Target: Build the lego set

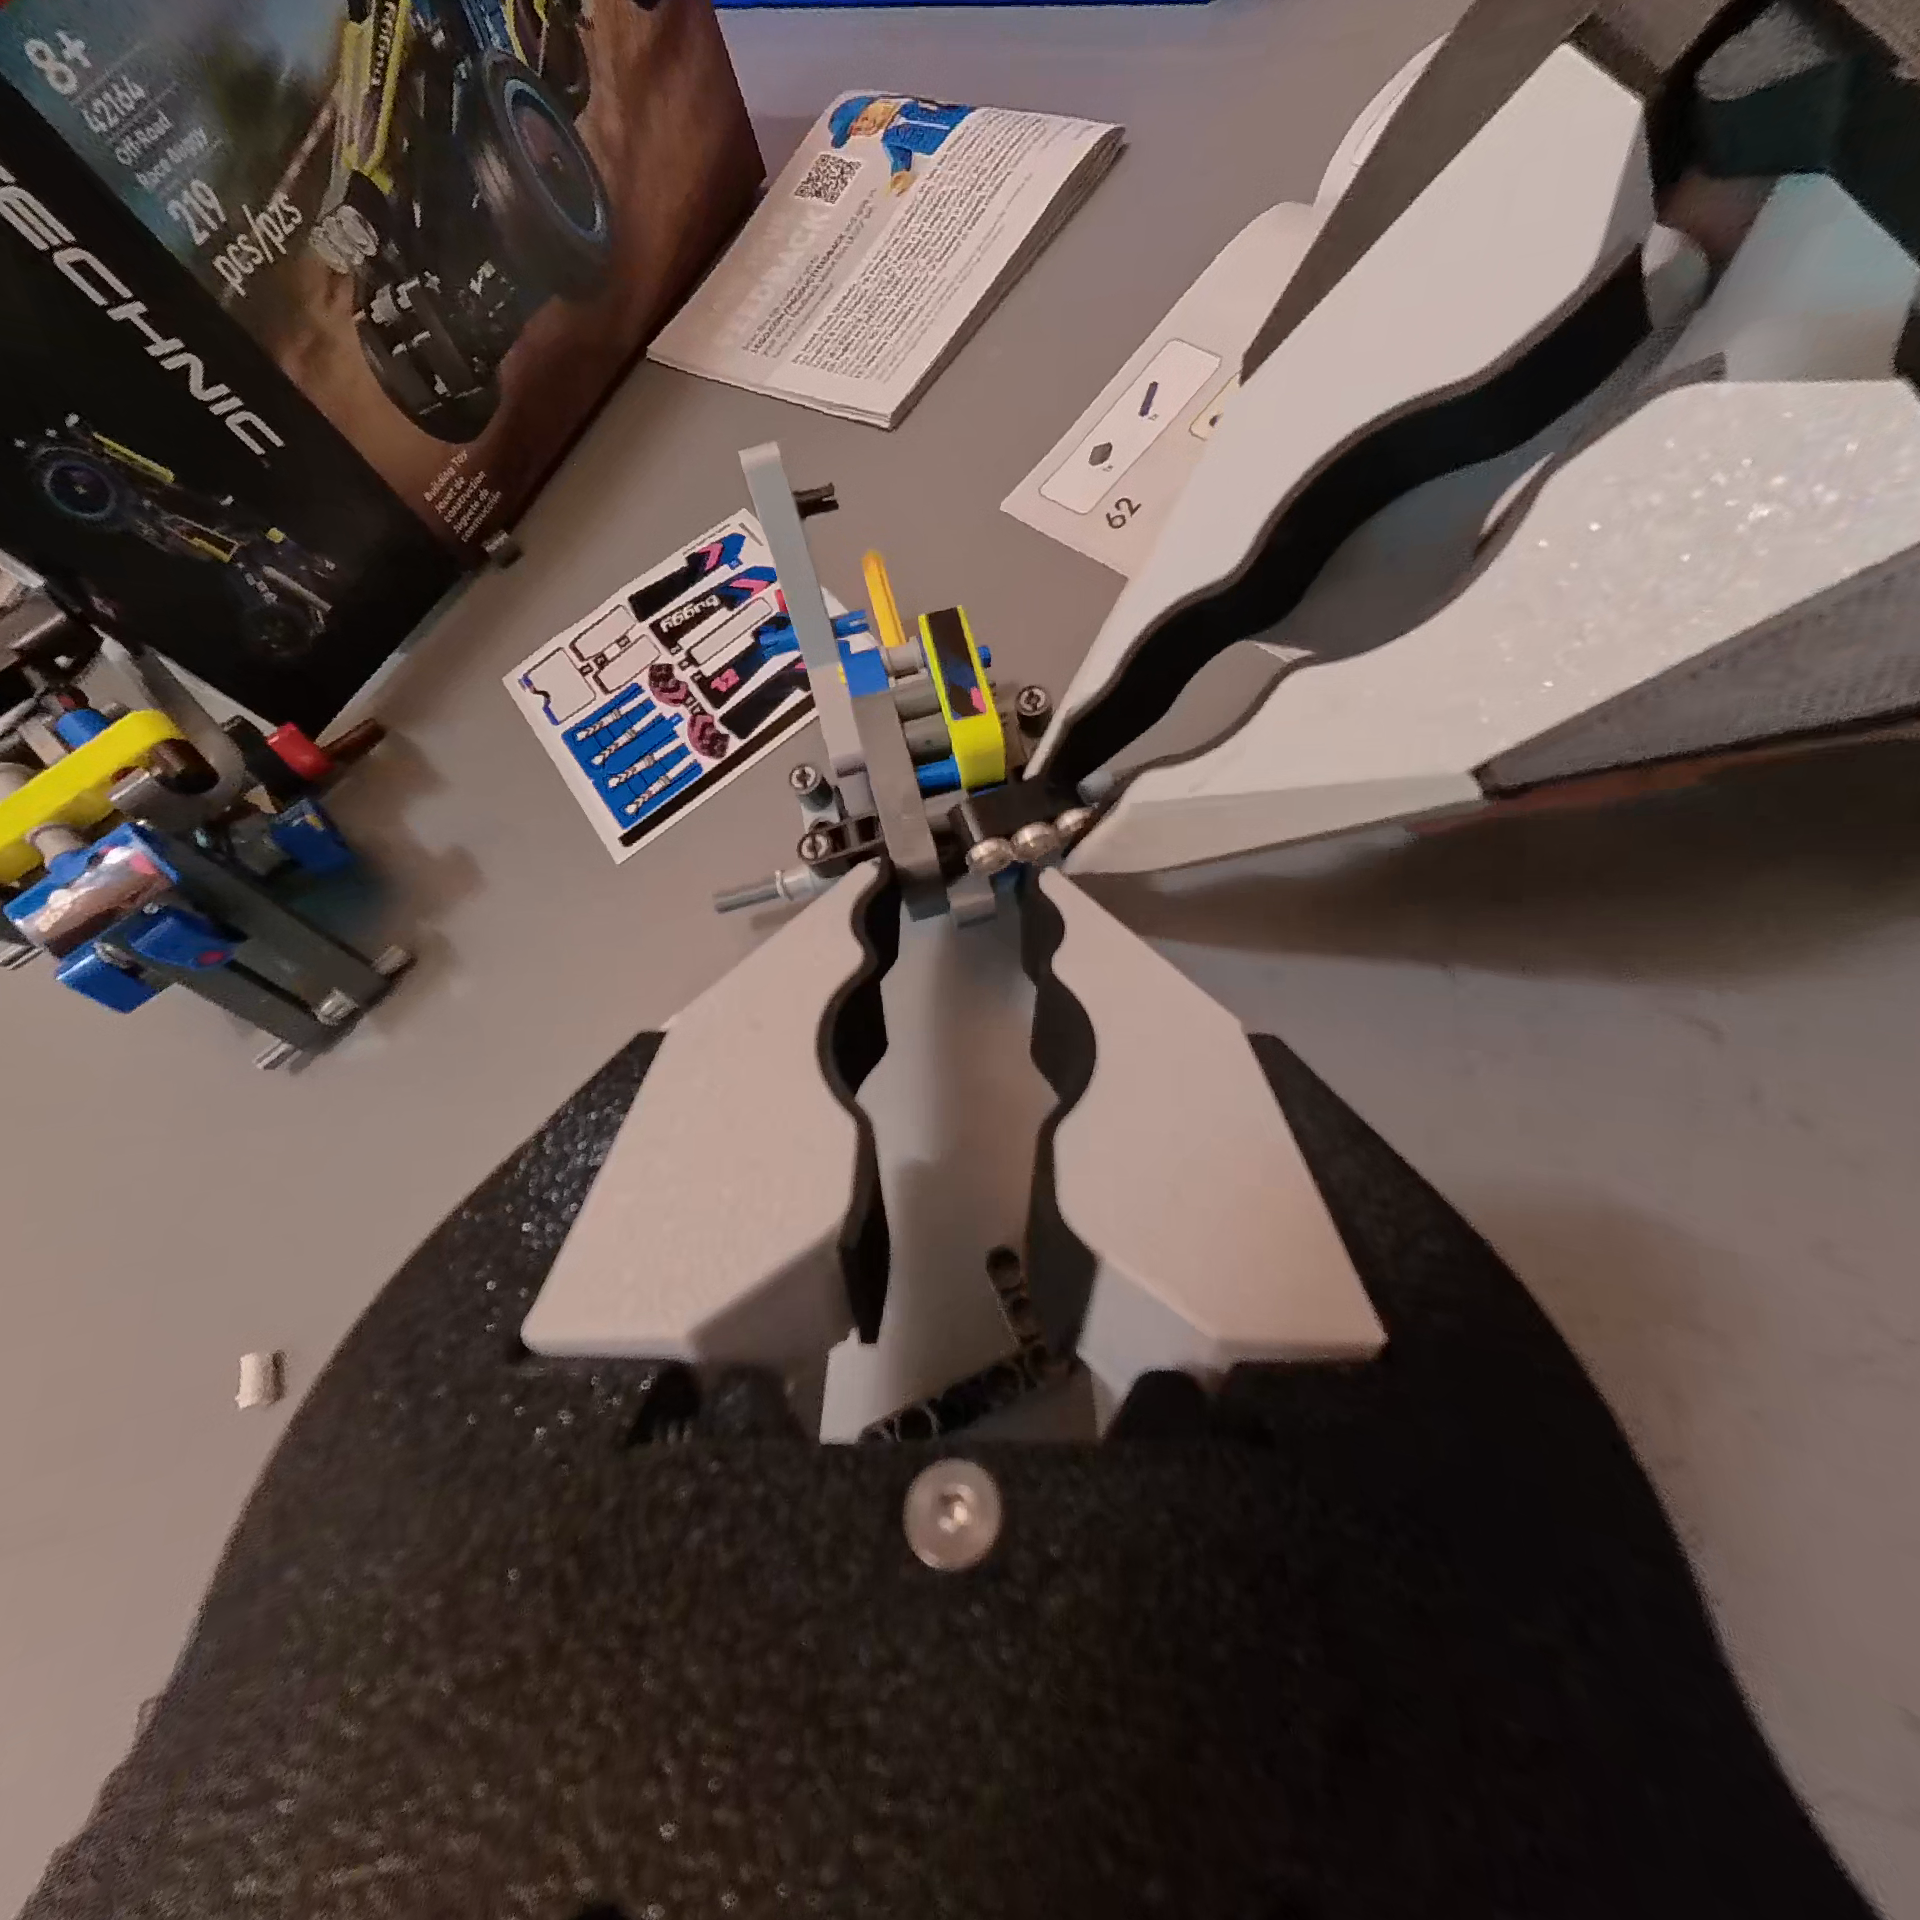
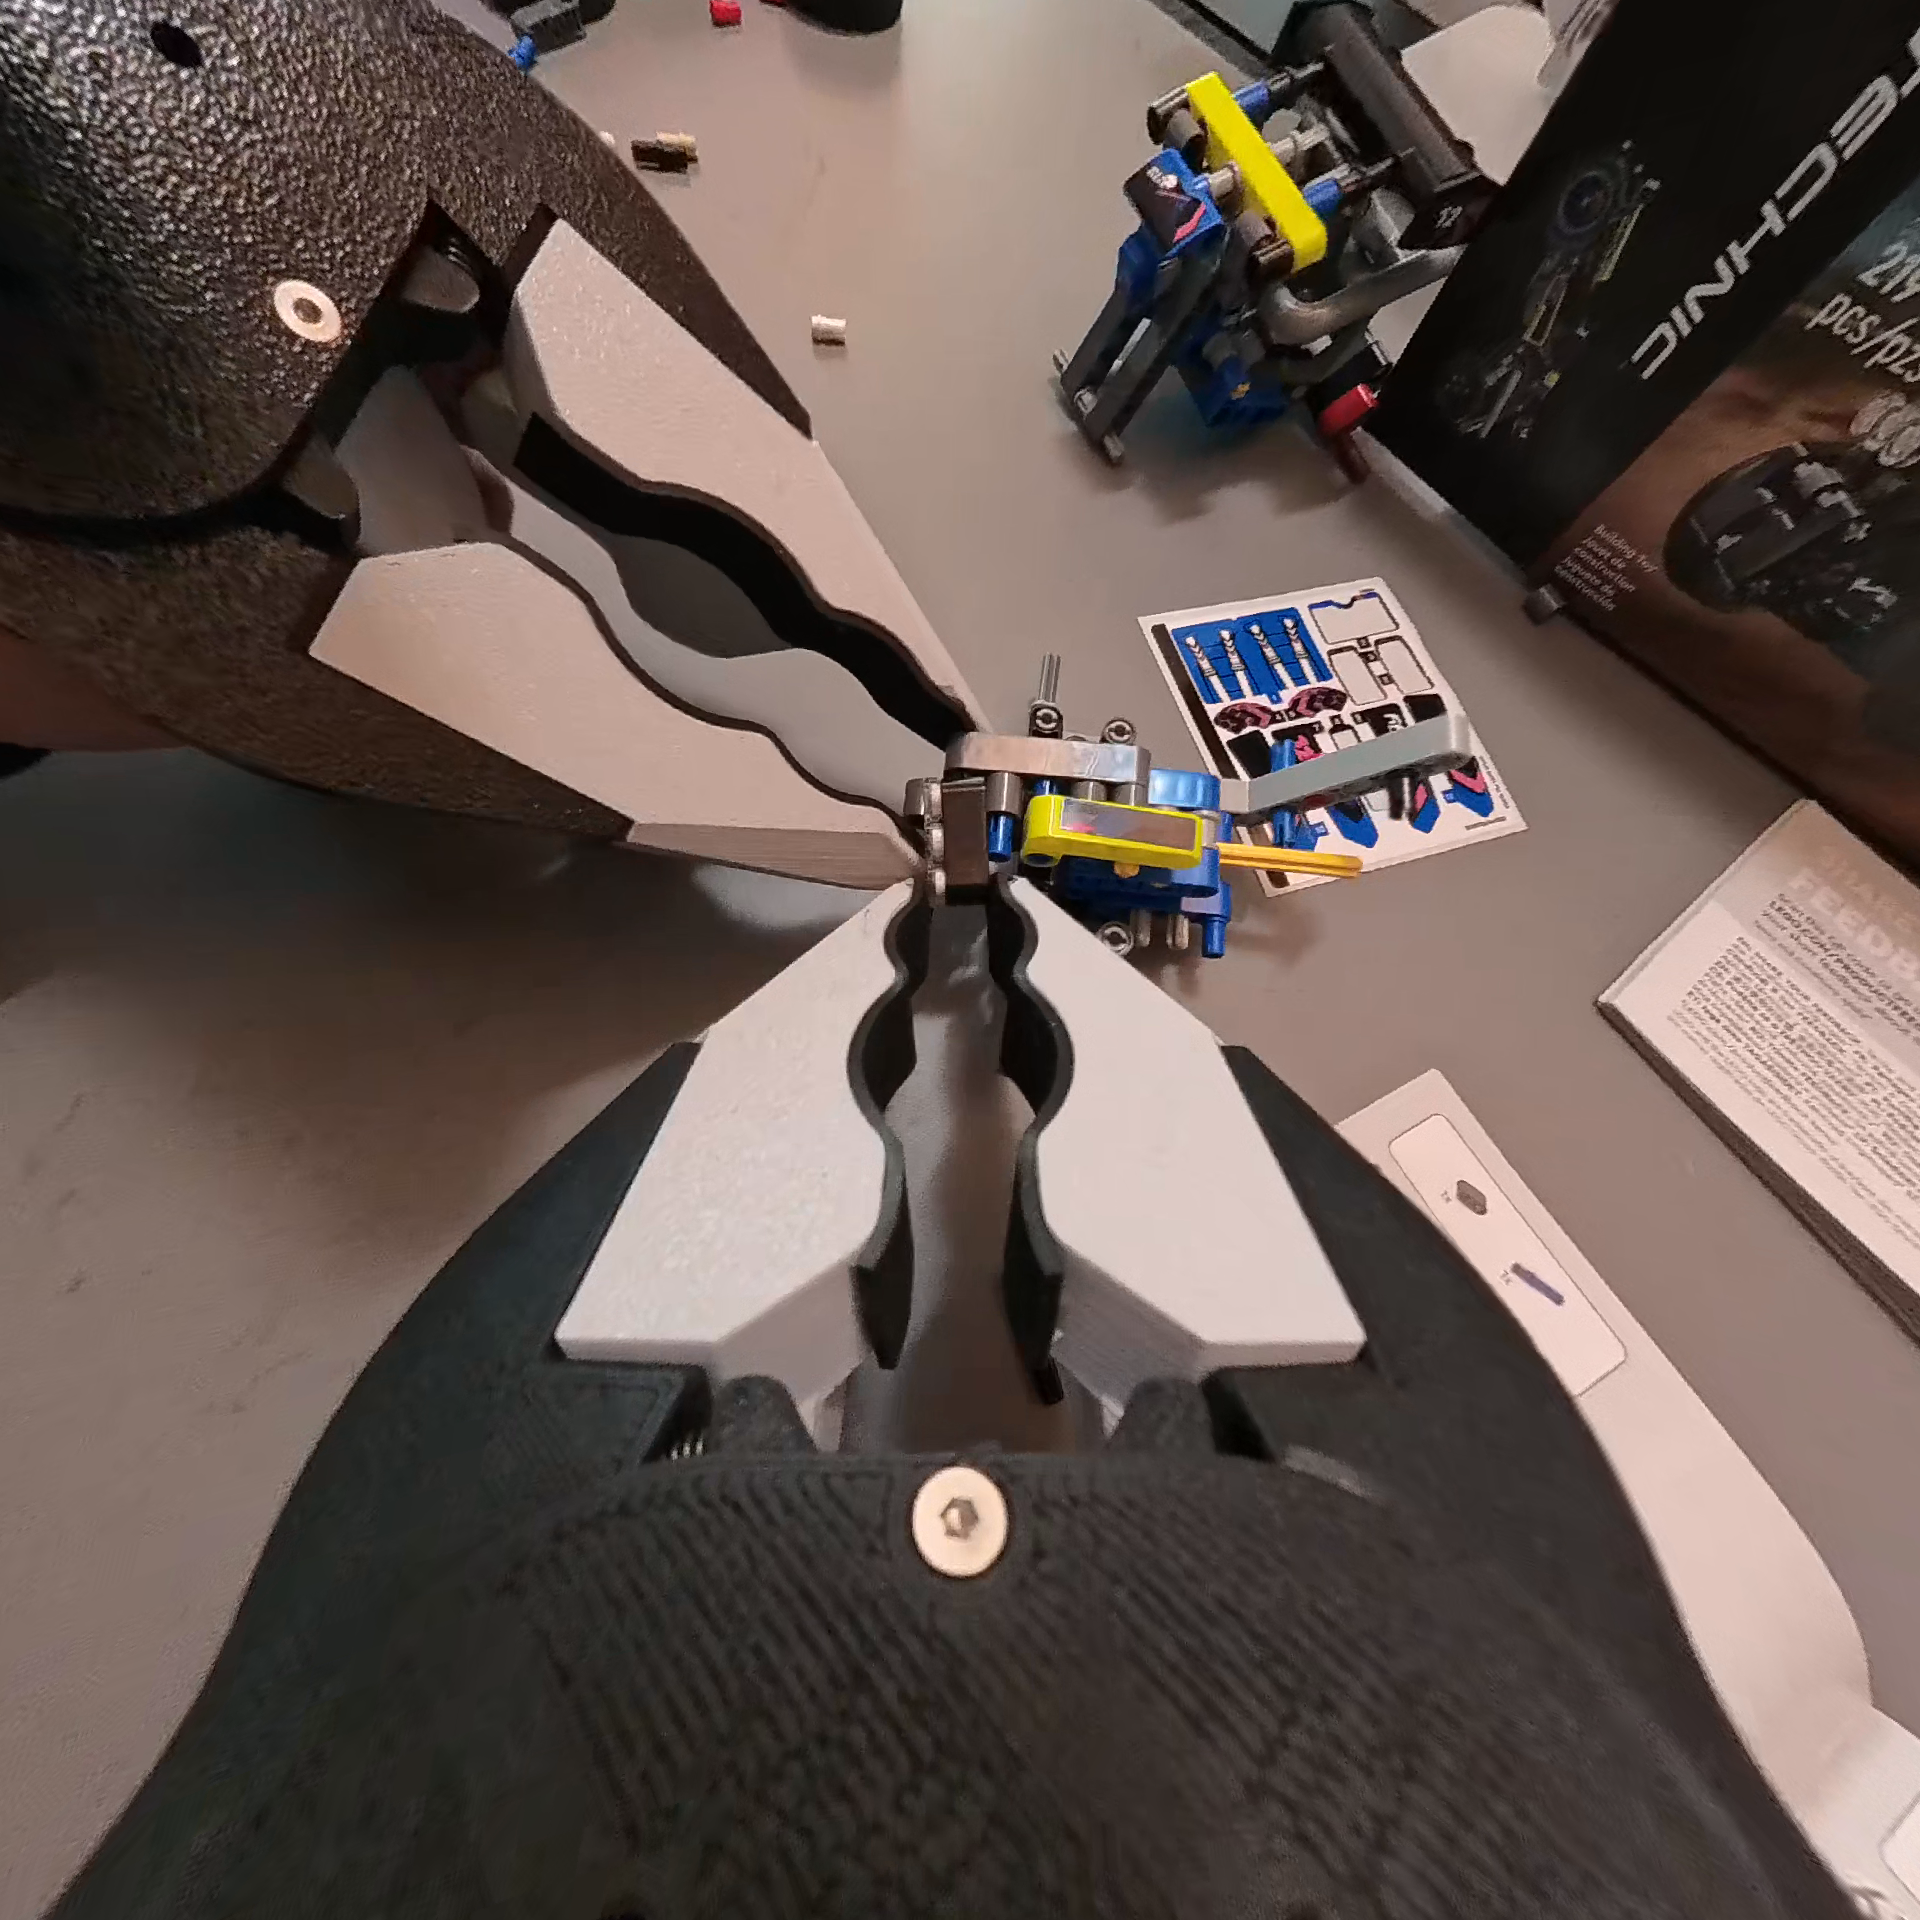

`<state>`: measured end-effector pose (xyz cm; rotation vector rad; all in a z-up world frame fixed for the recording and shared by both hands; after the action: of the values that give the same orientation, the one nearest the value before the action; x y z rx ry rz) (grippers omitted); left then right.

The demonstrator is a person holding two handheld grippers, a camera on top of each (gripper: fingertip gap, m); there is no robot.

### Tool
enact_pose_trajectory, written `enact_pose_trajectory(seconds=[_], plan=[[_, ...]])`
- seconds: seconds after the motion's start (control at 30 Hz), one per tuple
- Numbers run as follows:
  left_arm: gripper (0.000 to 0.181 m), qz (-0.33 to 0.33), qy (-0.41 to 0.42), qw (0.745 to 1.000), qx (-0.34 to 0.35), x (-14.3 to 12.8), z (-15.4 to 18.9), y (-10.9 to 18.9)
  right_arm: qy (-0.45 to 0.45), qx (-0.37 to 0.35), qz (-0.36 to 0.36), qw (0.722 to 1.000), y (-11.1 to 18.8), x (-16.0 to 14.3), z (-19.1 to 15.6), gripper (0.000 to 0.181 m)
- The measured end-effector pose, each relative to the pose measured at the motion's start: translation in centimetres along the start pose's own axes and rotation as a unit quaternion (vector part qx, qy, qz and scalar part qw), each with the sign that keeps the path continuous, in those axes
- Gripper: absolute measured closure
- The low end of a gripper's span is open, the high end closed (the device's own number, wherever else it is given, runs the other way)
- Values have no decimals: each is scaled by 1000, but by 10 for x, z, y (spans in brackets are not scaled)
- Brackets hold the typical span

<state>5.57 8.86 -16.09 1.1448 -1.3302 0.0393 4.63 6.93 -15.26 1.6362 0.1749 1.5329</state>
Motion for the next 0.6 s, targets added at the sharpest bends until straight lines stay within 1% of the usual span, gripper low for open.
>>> enact_pose_trajectory(seconds=[0.03,0.07,0.17,0.27,0.4,0.5,0.6], plan=[[161,-1,-5,1000,6,-1,0,0,-3,-1,4,1000,0,1,0,171],[165,-4,-12,1000,15,-1,-1,0,-15,5,7,1000,0,1,0,171],[166,-10,-14,999,32,-2,-2,-1,-50,23,11,998,-2,3,-2,171],[166,-8,6,1000,21,-2,-4,-1,-45,14,17,999,-4,4,-1,171],[166,-8,5,1000,24,-2,-4,-1,-37,9,16,999,-4,4,-1,171],[165,-6,2,1000,28,-1,-4,0,-46,16,38,998,-4,5,1,171],[166,-9,-1,999,38,-1,-5,-1,-41,11,41,998,-5,5,1,171]])
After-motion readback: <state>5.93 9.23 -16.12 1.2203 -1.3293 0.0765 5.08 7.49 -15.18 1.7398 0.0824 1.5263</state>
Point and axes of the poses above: each gripper's, where its closed fingertips meet, y back along the fingers, x out of its top, z = x × y across the jaws, the point moved 1 cm from there along y, back along the fingers, and after that the axes turned 4 degrees about -z, right-handed, at the moved point
